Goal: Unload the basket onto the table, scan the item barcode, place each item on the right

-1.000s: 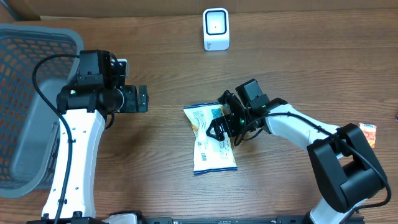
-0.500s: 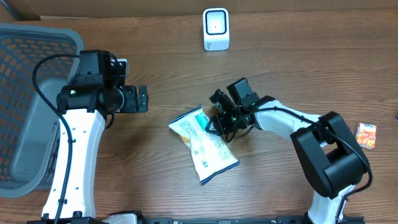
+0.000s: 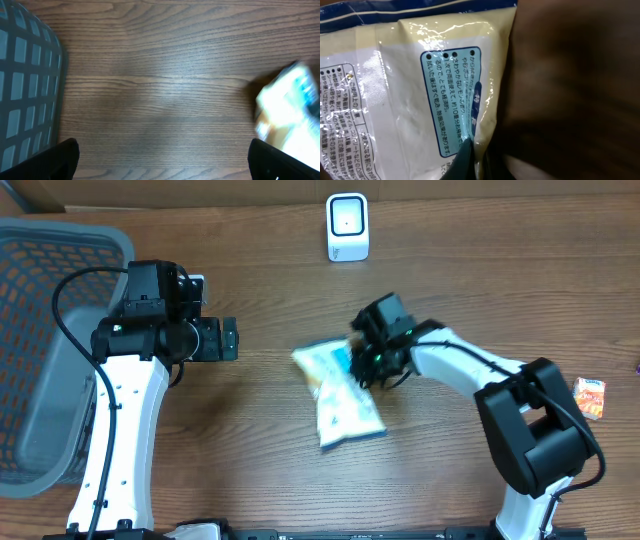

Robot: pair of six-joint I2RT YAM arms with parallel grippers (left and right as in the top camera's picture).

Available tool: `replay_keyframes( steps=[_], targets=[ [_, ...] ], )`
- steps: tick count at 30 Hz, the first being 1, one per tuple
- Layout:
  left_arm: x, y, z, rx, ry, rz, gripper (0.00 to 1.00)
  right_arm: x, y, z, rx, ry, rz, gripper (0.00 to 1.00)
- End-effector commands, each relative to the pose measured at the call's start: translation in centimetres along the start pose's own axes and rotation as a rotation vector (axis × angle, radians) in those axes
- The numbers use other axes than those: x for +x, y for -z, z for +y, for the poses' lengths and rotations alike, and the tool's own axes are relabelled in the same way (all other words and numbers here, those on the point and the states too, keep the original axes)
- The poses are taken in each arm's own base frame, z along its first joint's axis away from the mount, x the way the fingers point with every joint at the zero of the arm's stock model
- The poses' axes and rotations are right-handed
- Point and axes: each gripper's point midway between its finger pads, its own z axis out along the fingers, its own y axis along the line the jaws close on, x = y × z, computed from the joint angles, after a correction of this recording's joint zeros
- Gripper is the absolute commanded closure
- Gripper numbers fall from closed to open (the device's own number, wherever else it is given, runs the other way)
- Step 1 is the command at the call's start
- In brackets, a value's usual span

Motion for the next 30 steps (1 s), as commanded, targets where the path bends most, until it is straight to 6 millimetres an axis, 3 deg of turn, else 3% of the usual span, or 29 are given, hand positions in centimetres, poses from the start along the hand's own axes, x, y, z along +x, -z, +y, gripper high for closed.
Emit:
replay_keyframes(
  steps=[1,6,13,14,18,26,30],
  targets=[
    [-0.2,0.3,0.2,-0.007,0.012,-0.012,0.0,-5.1,5.3,-7.6,0.346,-0.143,-0.196,0.96],
    [-0.2,0.3,0.2,-0.007,0.012,-0.012,0.0,-6.1,9.0,-8.7,0.35,-0.268,-0.248,0.96],
    [-0.2,0.3,0.2,-0.007,0.012,-0.012,0.0,-2.9,9.9,-6.5,0.255,-0.365,-0.133,0.96],
    [-0.2,0.3,0.2,-0.007,0.012,-0.012,0.0,-2.7,9.8,-6.3,0.246,-0.369,-0.121,0.84],
    [-0.2,0.3,0.2,-0.007,0.012,-0.012,0.0,-2.6,9.9,-6.5,0.248,-0.373,-0.119,0.02],
    [-0.2,0.3,0.2,-0.007,0.012,-0.012,0.0,-1.7,9.1,-7.7,0.256,-0.396,-0.106,0.0],
    [-0.2,0.3,0.2,-0.007,0.012,-0.012,0.0,-0.2,7.9,-8.8,0.124,-0.429,-0.067,0.0]
  ],
)
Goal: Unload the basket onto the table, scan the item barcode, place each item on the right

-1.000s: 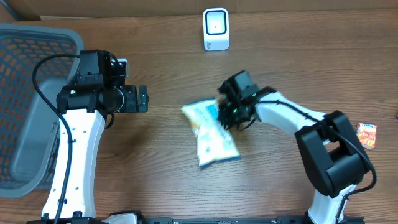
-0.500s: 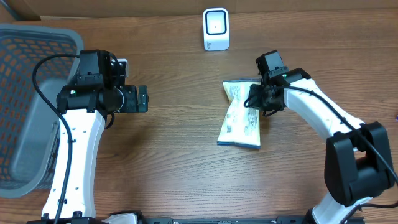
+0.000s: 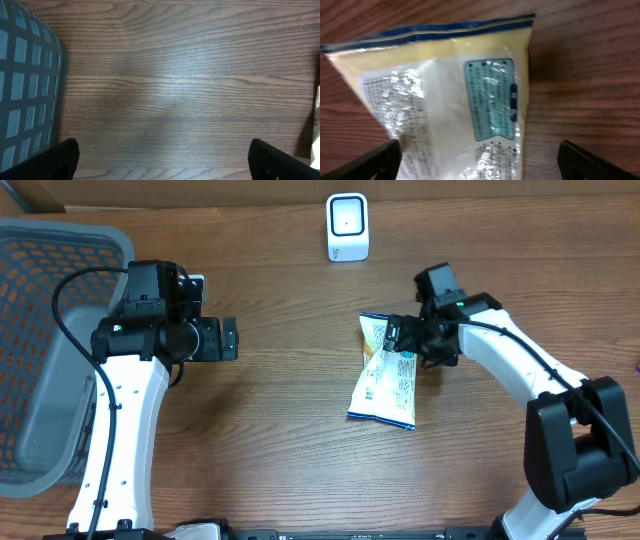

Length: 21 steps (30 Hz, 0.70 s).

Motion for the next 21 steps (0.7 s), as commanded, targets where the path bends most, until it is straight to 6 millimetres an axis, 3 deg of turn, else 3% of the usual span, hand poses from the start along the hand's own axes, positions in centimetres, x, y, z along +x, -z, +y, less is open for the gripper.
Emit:
replay_keyframes(
  steps=[1,6,9,12,19,20,21],
  targets=[
    [-0.2,0.3,0.2,-0.007,0.012,-0.012,0.0,1.0,-0.3,-1.2,-0.139,-0.018,0.054,0.0],
    [-0.2,0.3,0.2,-0.008,0.012,-0.012,0.0,1.0,0.3,-2.3,-0.403,0.034,0.066,0.0],
    [-0.2,0.3,0.2,-0.007,0.012,-0.012,0.0,1.1,0.6,-4.6,-0.412,0.033,0.064,0.0],
    [-0.2,0.3,0.2,-0.007,0.012,-0.012,0.0,2.1,0.6,-5.3,-0.403,0.05,0.097,0.0],
    [-0.2,0.3,0.2,-0.007,0.012,-0.012,0.0,4.1,-1.9,-1.7,-0.474,0.144,0.173,0.0],
    [-0.2,0.3,0.2,-0.007,0.012,-0.012,0.0,4.4,-2.9,-1.1,-0.487,0.135,0.19,0.0],
    [-0.2,0.3,0.2,-0.007,0.012,-0.012,0.0,4.9,-5.0,-0.5,-0.488,0.104,0.223,0.0]
  ],
)
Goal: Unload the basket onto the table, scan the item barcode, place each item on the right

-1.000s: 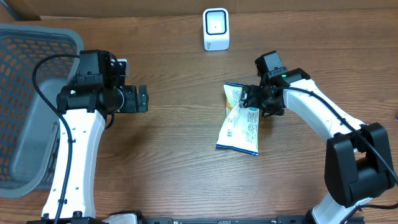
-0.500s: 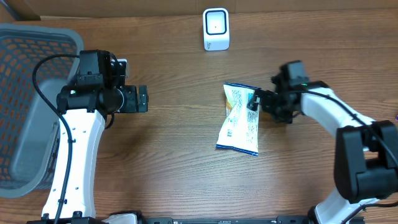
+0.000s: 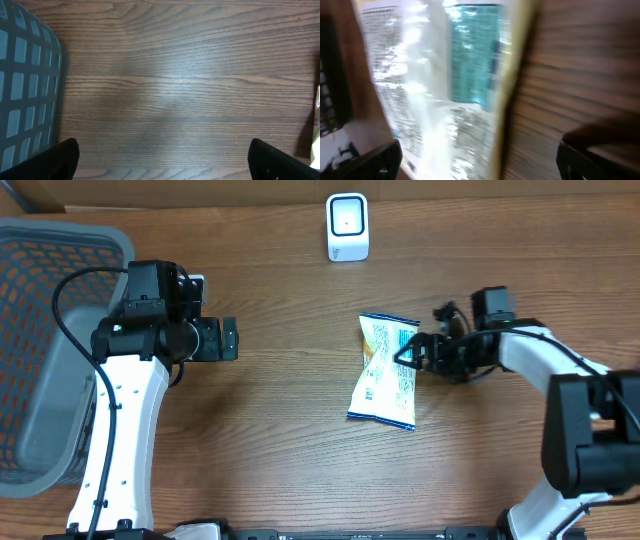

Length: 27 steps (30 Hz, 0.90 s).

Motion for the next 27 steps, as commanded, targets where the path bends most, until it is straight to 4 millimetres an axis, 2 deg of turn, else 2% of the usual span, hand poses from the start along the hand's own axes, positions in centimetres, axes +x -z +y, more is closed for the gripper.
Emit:
replay_keyframes(
  steps=[1,4,6,7,10,16,20,23,27],
  targets=[
    [-0.2,0.3,0.2,-0.008,0.012,-0.012,0.0,1.9,-5.6,-0.8,-0.041,-0.086,0.104,0.0],
    [-0.2,0.3,0.2,-0.007,0.012,-0.012,0.0,2.2,-8.2,-1.2,-0.072,-0.121,0.121,0.0],
    [-0.2,0.3,0.2,-0.007,0.012,-0.012,0.0,2.3,-9.4,-1.5,-0.068,-0.14,0.123,0.08],
    [-0.2,0.3,0.2,-0.007,0.012,-0.012,0.0,2.4,-9.8,-1.5,-0.067,-0.13,0.126,0.24],
    [-0.2,0.3,0.2,-0.007,0.012,-0.012,0.0,2.5,-10.2,-1.5,-0.061,-0.115,0.128,0.96],
    [-0.2,0.3,0.2,-0.007,0.012,-0.012,0.0,2.4,-10.3,-1.5,-0.054,-0.109,0.123,0.96],
    [-0.2,0.3,0.2,-0.007,0.012,-0.012,0.0,1.5,-9.3,-1.1,-0.083,-0.118,0.107,0.96],
    [-0.2,0.3,0.2,-0.007,0.012,-0.012,0.0,0.3,-7.0,-1.0,-0.076,-0.147,0.077,0.96],
    [-0.2,0.3,0.2,-0.007,0.012,-0.012,0.0,-2.5,-2.3,-0.6,-0.029,-0.168,-0.046,0.96]
  ],
)
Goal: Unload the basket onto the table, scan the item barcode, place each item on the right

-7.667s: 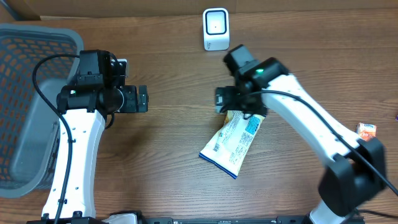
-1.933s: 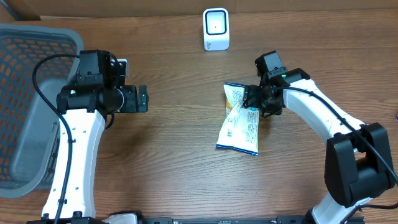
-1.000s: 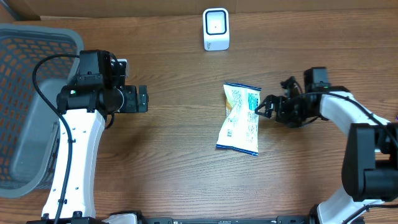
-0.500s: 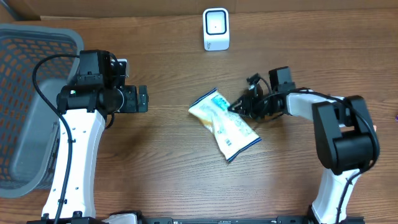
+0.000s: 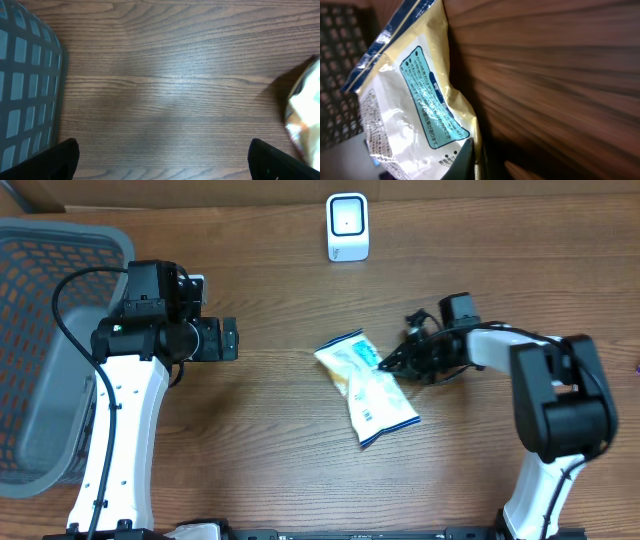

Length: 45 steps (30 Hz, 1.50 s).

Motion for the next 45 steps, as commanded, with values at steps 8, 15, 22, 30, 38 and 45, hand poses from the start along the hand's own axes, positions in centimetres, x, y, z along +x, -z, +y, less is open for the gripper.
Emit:
replay_keyframes(
  steps=[8,15,22,30,38,45],
  targets=[
    [-0.2,0.3,0.2,-0.007,0.012,-0.013,0.0,-4.1,16.1,-1.3,0.614,-0.152,-0.589,0.96],
    [-0.2,0.3,0.2,-0.007,0.012,-0.013,0.0,-0.5,17.0,-2.0,0.81,-0.306,-0.642,0.96],
    [-0.2,0.3,0.2,-0.007,0.012,-0.013,0.0,1.3,13.7,-2.3,0.809,-0.298,-0.602,0.87],
    [-0.2,0.3,0.2,-0.007,0.012,-0.013,0.0,2.2,13.7,-3.4,0.796,-0.362,-0.58,0.0],
    [-0.2,0.3,0.2,-0.008,0.012,-0.013,0.0,1.0,11.4,-1.4,0.67,-0.181,-0.484,0.0],
    [-0.2,0.3,0.2,-0.007,0.012,-0.013,0.0,0.4,10.1,-2.8,0.686,-0.157,-0.449,0.0]
  ],
)
